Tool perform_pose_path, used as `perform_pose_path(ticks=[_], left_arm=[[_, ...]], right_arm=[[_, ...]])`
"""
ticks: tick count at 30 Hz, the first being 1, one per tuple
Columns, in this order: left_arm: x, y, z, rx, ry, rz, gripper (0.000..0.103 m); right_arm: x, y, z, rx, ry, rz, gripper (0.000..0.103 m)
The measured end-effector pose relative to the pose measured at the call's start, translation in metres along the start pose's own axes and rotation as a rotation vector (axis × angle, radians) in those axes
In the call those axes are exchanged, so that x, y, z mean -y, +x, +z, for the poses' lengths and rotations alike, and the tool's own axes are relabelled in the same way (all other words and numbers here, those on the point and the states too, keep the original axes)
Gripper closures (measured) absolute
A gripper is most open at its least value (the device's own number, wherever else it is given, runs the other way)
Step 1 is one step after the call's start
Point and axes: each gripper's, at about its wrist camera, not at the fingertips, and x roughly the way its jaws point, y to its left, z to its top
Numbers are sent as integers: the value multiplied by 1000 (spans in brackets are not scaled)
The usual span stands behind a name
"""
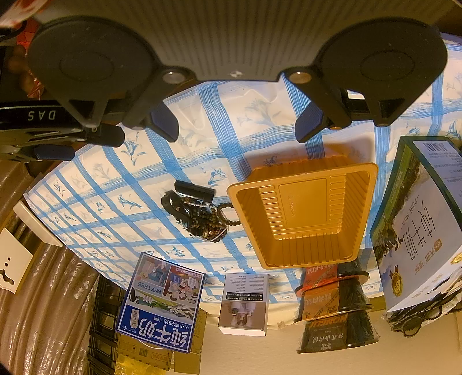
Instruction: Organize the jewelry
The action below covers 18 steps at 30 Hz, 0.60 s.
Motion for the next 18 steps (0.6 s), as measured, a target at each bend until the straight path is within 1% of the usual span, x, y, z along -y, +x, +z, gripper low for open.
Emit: perform_pose_path(ticks=[13, 16, 18], left_arm=[[-1, -2, 2, 1, -3, -4, 16], [-1, -2, 4, 7, -8, -13, 16], [-2, 0, 1, 17, -13, 1, 16]], right_arm=[[-2, 0, 0, 2, -1, -3, 0], [-4, 0, 0, 12, -6, -9, 0], [-5, 0, 0, 31, -7, -17, 0]])
